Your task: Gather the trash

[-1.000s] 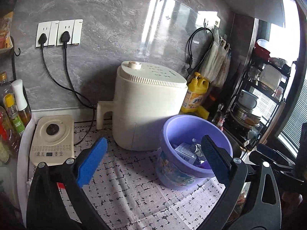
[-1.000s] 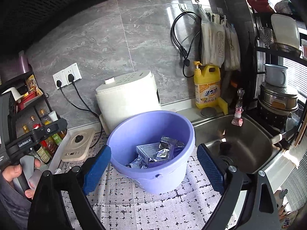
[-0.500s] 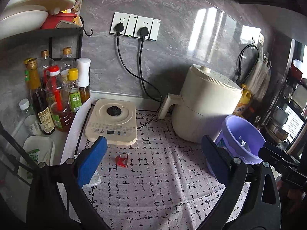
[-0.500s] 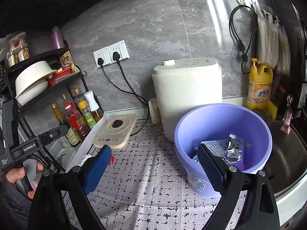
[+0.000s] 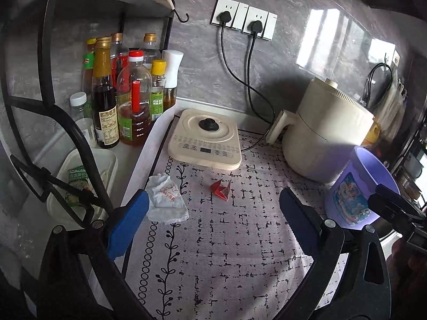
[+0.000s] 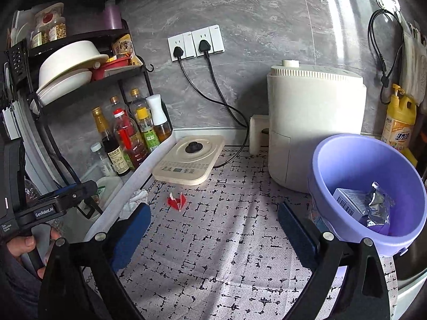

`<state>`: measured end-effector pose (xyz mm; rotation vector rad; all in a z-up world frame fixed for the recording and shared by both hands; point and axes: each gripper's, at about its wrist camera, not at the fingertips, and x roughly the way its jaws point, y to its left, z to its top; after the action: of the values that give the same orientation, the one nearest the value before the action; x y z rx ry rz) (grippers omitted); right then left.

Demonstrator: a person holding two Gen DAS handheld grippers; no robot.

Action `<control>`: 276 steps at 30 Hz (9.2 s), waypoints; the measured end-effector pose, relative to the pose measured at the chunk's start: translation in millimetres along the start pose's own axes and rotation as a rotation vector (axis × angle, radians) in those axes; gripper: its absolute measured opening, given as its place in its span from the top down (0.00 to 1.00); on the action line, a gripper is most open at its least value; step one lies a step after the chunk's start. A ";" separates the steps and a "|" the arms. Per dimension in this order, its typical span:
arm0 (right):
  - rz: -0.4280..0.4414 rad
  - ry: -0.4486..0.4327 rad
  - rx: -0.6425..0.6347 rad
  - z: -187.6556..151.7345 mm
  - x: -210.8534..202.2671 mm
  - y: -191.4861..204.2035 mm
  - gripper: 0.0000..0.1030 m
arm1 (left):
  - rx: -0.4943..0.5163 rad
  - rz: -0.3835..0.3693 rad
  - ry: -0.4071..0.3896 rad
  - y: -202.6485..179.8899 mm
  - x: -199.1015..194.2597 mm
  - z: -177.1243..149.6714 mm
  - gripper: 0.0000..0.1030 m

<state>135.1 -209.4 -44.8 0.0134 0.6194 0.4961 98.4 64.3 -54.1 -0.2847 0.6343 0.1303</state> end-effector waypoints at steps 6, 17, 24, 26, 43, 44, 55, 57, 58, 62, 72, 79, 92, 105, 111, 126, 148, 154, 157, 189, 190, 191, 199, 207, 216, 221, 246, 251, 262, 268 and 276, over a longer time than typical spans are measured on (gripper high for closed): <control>0.008 0.075 -0.019 -19.1 27.2 8.4 0.09 | -0.009 0.045 0.043 13.7 16.9 -30.1 0.06; 0.021 0.183 0.033 -51.0 76.7 1.2 0.16 | -0.005 0.117 0.124 17.5 69.9 -46.8 0.08; 0.027 0.197 0.041 -47.3 101.2 0.9 0.17 | -0.032 0.179 0.135 17.7 106.6 -40.1 0.10; 0.026 0.206 0.040 -44.6 108.1 -1.0 0.17 | -0.043 0.194 0.143 19.4 115.1 -37.9 0.13; 0.050 0.246 -0.047 -15.0 170.8 19.6 0.20 | -0.050 0.232 0.248 33.6 164.1 -30.7 0.87; 0.053 0.249 -0.051 -14.4 175.3 21.5 0.20 | -0.047 0.220 0.250 34.7 165.5 -29.0 0.90; 0.066 0.303 -0.059 -13.5 226.3 34.1 0.27 | -0.031 0.189 0.202 38.0 167.0 -30.6 0.91; 0.062 0.314 -0.056 -13.6 236.0 33.5 0.30 | -0.047 0.173 0.200 41.2 166.1 -31.4 0.91; 0.058 0.323 -0.056 -14.3 240.8 33.2 0.39 | -0.057 0.165 0.198 42.7 165.5 -31.7 0.91; 0.063 0.399 -0.017 -20.8 256.2 26.1 0.97 | -0.054 0.162 0.199 42.3 165.3 -32.3 0.91; 0.059 0.366 0.018 -21.0 219.8 9.4 0.99 | -0.053 0.138 0.178 33.0 150.8 -26.9 0.92; 0.064 0.314 0.051 -16.1 201.2 3.4 0.99 | -0.027 0.093 0.139 18.7 139.4 -19.7 0.92; 0.139 0.322 0.013 -4.4 225.6 32.7 0.59 | -0.010 0.068 0.126 28.1 145.3 -7.7 0.92; 0.142 0.421 0.015 -6.4 277.9 46.5 0.97 | -0.030 0.043 0.158 35.1 164.8 -9.5 0.92; 0.110 0.380 0.029 4.2 252.4 31.4 0.97 | -0.021 0.024 0.145 19.6 154.8 -4.7 0.92; 0.068 0.153 0.068 52.6 113.8 -15.7 0.97 | 0.013 -0.044 0.041 -45.0 88.1 22.2 0.92; -0.127 -0.103 0.139 95.8 -41.4 -100.4 0.97 | 0.157 -0.224 -0.101 -162.2 27.6 65.6 0.92; -0.210 -0.131 0.194 95.8 -59.9 -130.6 0.97 | 0.185 -0.277 -0.094 -178.9 31.8 69.8 0.92; -0.236 -0.123 0.213 92.1 -64.5 -143.1 0.94 | 0.201 -0.306 -0.089 -190.0 34.5 70.8 0.92; -0.371 -0.140 0.369 21.7 -128.9 -190.3 0.29 | 0.299 -0.600 0.031 -267.2 59.3 62.1 0.15; -0.367 -0.141 0.371 21.3 -128.2 -189.3 0.29 | 0.302 -0.592 0.023 -262.7 56.2 63.8 0.13; -0.357 -0.142 0.376 21.3 -127.6 -188.3 0.29 | 0.305 -0.581 0.015 -258.2 53.3 65.0 0.11; -0.297 -0.143 0.392 25.8 -126.1 -177.9 0.23 | 0.292 -0.511 0.009 -219.7 28.8 73.7 0.08; -0.259 -0.124 0.354 34.6 -130.7 -153.2 0.11 | 0.241 -0.452 -0.037 -179.7 -9.0 84.1 0.07; -0.199 -0.114 0.325 43.6 -141.3 -127.4 0.08 | 0.216 -0.375 -0.058 -145.2 -47.6 91.5 0.06; -0.180 -0.111 0.315 47.7 -150.9 -117.1 0.08 | 0.225 -0.356 -0.076 -132.7 -70.7 89.4 0.06; -0.075 -0.037 0.180 37.3 -158.3 -64.4 0.08 | 0.246 -0.262 -0.101 -108.7 -144.4 69.1 0.06; -0.068 -0.018 0.170 34.4 -153.0 -60.2 0.08 | 0.237 -0.248 -0.093 -104.7 -143.0 66.3 0.06; -0.065 0.007 0.154 34.6 -141.0 -54.2 0.08 | 0.218 -0.243 -0.068 -96.5 -134.4 63.9 0.06; -0.076 0.008 0.157 37.1 -133.0 -53.8 0.08 | 0.216 -0.236 -0.068 -94.3 -132.7 64.9 0.06; -0.077 0.013 0.150 37.6 -130.1 -51.3 0.08 | 0.209 -0.229 -0.060 -90.8 -131.0 61.4 0.06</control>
<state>87.6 -308.1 49.8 0.1282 0.6664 0.3742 47.2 -8.1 91.9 -0.1490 0.5470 -0.1466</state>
